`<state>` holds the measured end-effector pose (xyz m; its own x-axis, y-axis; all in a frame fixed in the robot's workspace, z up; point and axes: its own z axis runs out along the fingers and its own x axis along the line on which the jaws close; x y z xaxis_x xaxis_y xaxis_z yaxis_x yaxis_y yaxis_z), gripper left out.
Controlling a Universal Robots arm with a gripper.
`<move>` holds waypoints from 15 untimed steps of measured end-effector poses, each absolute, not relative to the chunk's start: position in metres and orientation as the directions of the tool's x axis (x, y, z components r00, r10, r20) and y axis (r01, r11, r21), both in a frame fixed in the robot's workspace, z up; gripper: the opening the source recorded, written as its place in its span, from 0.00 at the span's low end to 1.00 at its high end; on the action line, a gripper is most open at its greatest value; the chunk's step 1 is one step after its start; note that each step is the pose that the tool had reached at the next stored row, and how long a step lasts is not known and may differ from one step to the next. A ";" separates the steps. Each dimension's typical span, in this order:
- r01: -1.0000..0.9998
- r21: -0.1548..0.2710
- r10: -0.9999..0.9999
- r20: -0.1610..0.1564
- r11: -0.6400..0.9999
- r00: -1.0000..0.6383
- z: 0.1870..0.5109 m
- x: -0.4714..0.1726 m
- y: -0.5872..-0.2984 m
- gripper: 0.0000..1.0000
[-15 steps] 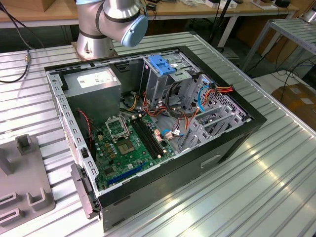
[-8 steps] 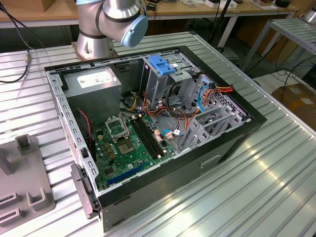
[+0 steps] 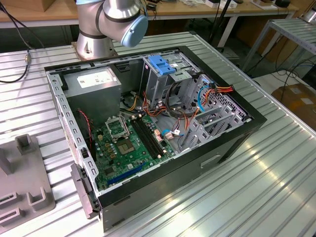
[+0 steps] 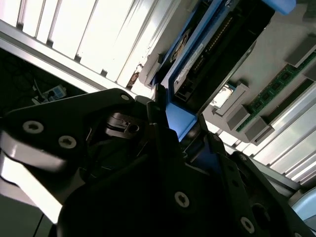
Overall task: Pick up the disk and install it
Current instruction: 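Pick up the disk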
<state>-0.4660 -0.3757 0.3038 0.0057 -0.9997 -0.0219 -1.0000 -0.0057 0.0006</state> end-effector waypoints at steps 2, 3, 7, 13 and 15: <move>-1.000 0.001 -1.000 -0.022 -0.006 0.006 0.304 -0.466 -0.376 0.37; -1.000 0.001 -1.000 -0.022 -0.006 0.006 0.304 -0.466 -0.376 0.37; -1.000 0.001 -1.000 -0.021 -0.006 0.006 0.304 -0.466 -0.376 0.37; -1.000 0.000 -1.000 -0.023 -0.006 0.006 0.314 -0.466 -0.376 0.37; -1.000 0.001 -1.000 -0.023 -0.006 0.006 0.318 -0.466 -0.376 0.37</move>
<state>-0.4660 -0.3757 0.3181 0.0056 -0.9997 -0.0234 -1.0000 -0.0056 0.0006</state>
